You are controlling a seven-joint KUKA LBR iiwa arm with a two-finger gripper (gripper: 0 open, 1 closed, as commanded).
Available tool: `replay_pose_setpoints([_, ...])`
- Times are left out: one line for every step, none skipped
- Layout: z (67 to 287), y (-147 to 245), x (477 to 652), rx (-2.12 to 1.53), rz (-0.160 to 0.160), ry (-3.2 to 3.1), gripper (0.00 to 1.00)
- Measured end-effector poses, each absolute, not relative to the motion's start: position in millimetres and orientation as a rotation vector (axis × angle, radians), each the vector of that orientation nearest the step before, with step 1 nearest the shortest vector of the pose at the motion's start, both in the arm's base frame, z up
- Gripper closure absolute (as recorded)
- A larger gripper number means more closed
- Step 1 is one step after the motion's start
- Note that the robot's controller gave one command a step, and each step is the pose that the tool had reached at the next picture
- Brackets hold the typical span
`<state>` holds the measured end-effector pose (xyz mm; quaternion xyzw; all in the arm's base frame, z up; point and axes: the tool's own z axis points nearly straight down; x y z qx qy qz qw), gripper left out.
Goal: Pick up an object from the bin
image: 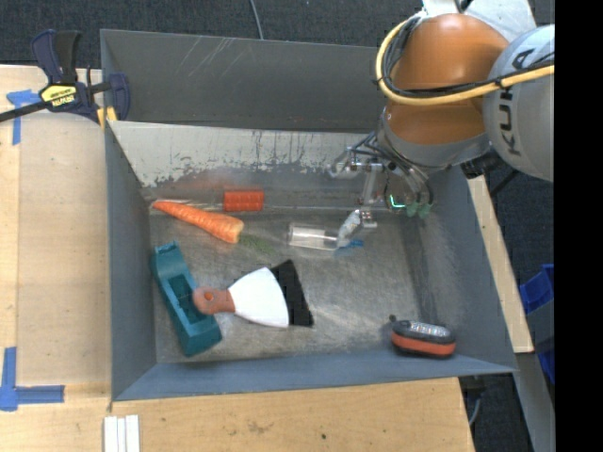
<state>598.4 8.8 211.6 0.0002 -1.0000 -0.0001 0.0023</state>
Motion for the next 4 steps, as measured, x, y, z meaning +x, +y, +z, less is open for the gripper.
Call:
replay_pose_setpoints([216.2, 8.9, 600.0, 0.0, -0.001, -3.145, 0.0])
replay_pose_setpoints([173.4, 10.6, 598.8, 0.041, 0.001, -3.153, 0.0])
replay_pose_setpoints([112.7, 5.4, 593.6, 0.218, 0.0, -3.141, 0.0])
replay_pose_setpoints([78.1, 1.8, 594.4, 0.316, -0.003, -3.135, 0.0])
